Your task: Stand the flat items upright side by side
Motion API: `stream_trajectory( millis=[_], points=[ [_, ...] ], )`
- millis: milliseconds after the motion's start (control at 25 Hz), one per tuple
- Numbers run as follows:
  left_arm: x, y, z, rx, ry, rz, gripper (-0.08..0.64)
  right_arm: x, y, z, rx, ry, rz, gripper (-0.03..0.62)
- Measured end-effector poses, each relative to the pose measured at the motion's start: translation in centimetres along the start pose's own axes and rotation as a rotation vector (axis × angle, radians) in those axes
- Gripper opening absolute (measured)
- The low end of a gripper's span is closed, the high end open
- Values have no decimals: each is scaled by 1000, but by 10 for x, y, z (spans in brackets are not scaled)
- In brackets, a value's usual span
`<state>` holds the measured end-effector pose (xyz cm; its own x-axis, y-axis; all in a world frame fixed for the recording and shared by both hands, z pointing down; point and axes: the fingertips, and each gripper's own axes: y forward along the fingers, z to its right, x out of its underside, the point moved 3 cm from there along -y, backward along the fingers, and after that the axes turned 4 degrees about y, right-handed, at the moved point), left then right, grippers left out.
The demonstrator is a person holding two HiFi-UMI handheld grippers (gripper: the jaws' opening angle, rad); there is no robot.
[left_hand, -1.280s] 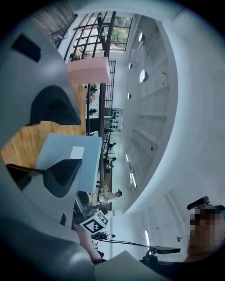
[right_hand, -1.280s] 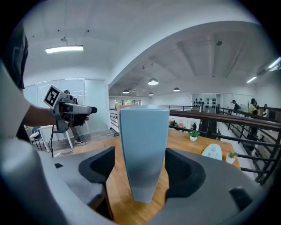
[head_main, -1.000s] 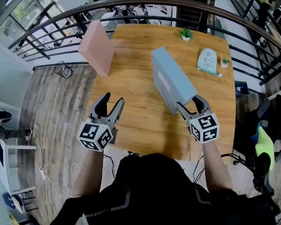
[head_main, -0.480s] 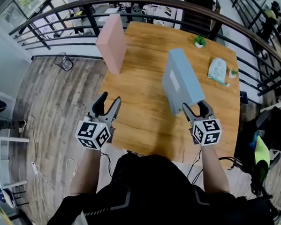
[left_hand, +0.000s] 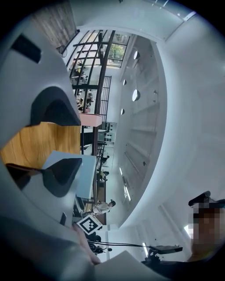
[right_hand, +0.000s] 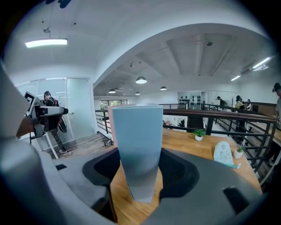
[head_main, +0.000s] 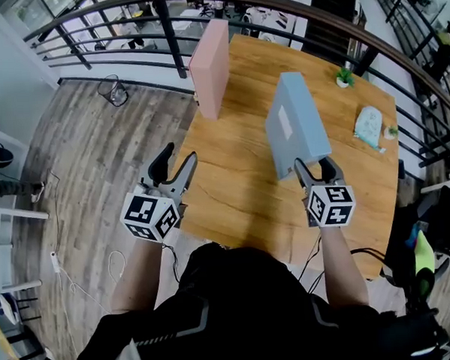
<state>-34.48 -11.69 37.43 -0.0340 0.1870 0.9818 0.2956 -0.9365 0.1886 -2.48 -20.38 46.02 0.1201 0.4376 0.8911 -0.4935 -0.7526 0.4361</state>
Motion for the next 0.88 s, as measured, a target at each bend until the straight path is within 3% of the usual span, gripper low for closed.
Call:
stream_trajectory(
  millis=[280,440,720,880],
  points=[
    [2,-25,-41,39,92,3,249,-17,47,-43,28,21,11,284],
    [5,-33,-70,-11,53,10,249,-29,75,-63,64,39,13,285],
    [13,-48,-110,-31,43,-1,249,-51,128,-93,115,78,14,287],
    [19,-60,-141,-89,30,-24,249,-64,157,-105,170,107,30,287]
  ],
)
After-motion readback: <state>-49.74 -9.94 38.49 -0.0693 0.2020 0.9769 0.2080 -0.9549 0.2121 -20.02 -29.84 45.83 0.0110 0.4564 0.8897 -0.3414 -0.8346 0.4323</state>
